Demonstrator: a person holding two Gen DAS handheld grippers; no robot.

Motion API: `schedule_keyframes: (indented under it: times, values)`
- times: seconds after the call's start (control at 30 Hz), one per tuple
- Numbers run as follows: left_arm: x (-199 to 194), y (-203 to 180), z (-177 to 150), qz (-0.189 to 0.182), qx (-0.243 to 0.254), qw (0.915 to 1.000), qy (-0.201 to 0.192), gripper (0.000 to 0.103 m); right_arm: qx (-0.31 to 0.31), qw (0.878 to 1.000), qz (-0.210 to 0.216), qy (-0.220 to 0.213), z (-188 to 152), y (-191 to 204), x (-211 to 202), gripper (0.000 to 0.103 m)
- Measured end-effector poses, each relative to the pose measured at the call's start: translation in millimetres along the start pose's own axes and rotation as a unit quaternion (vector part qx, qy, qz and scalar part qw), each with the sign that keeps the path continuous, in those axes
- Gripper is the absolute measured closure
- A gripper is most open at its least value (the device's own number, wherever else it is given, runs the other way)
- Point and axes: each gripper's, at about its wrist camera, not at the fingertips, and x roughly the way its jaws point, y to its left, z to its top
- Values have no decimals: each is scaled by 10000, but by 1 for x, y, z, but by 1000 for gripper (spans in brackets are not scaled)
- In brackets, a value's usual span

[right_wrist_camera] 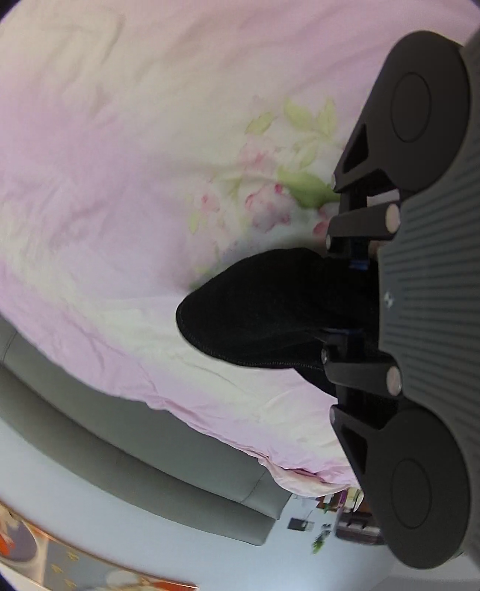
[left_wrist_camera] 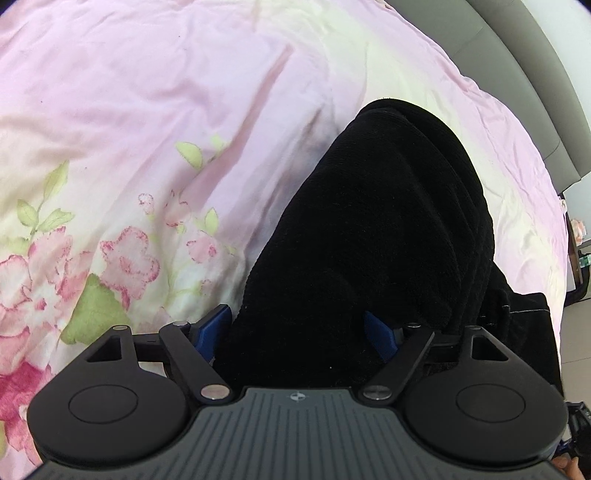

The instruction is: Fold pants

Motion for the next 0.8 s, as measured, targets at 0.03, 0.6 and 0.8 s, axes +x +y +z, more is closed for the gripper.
schedule_keyframes:
  times: [0.03, 0.6, 0.8]
  values:
    - [-1, 0, 0, -31, -7, 10000, 8, 14, -473, 9986, 50, -218, -7, 24, -7, 81]
    - [-23, 85, -2, -999, -1895, 9767, 170, 28, -6656, 7312, 1300, -730, -316, 273, 23, 80]
    - [-74, 99, 7, -833, -1898, 9755, -743, 29, -6870, 7135, 1010, -939, -325, 280, 37, 80]
